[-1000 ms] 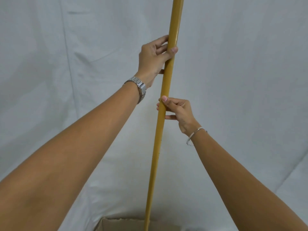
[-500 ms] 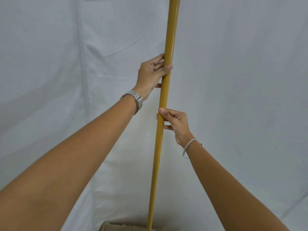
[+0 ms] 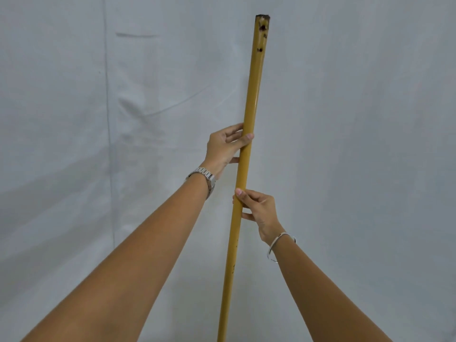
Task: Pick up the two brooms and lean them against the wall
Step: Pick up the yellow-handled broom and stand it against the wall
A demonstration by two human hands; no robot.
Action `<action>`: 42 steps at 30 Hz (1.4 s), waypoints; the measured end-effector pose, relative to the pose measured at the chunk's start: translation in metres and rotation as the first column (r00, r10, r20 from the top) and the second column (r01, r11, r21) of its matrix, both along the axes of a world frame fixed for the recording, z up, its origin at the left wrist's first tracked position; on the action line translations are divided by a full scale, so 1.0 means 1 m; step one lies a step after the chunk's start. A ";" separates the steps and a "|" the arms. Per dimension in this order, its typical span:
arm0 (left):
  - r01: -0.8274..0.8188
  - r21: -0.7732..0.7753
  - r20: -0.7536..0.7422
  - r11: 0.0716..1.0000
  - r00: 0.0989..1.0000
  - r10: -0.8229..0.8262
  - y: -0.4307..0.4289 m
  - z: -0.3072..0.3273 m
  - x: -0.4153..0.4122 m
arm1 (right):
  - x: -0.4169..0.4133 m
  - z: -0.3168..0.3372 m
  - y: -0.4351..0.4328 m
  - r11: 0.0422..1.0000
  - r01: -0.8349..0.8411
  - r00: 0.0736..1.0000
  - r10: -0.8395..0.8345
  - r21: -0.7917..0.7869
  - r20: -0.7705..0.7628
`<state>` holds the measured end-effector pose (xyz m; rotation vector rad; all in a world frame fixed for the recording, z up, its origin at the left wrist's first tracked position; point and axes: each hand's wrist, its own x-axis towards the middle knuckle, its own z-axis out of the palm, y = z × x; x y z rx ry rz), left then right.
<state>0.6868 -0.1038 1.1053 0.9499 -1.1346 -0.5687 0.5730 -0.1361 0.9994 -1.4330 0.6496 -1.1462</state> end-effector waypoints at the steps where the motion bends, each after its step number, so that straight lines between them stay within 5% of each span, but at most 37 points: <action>1: -0.004 0.006 -0.011 1.000 1.000 0.004 -0.004 -0.001 0.003 | 0.003 0.000 -0.004 1.000 0.001 1.000 -0.001 0.007 -0.005; 12: 0.031 0.169 0.117 0.985 0.992 -0.051 -0.019 -0.037 0.036 | 0.019 -0.011 -0.028 0.998 -0.068 0.989 0.066 -0.011 -0.133; 20: -0.079 0.117 0.190 0.990 0.980 0.056 -0.023 -0.032 0.040 | 0.034 -0.002 -0.047 0.992 -0.060 0.974 0.034 -0.109 -0.223; 29: -0.010 0.173 -0.059 0.985 0.998 0.020 -0.039 -0.057 0.053 | 0.042 -0.012 -0.052 0.997 -0.075 0.975 0.067 -0.030 -0.214; 32: -0.007 0.193 -0.039 0.981 0.999 0.015 -0.039 -0.055 0.054 | 0.038 -0.011 -0.051 0.995 -0.103 0.970 0.100 -0.005 -0.220; 38: -0.084 0.214 0.022 0.973 0.996 0.081 -0.040 -0.054 0.047 | 0.041 -0.013 -0.048 1.000 0.011 0.975 -0.016 -0.024 -0.223; 42: -0.367 0.050 -0.018 0.929 0.929 0.369 -0.043 -0.057 0.035 | 0.037 -0.018 -0.049 0.971 0.179 0.920 -0.222 -0.158 -0.323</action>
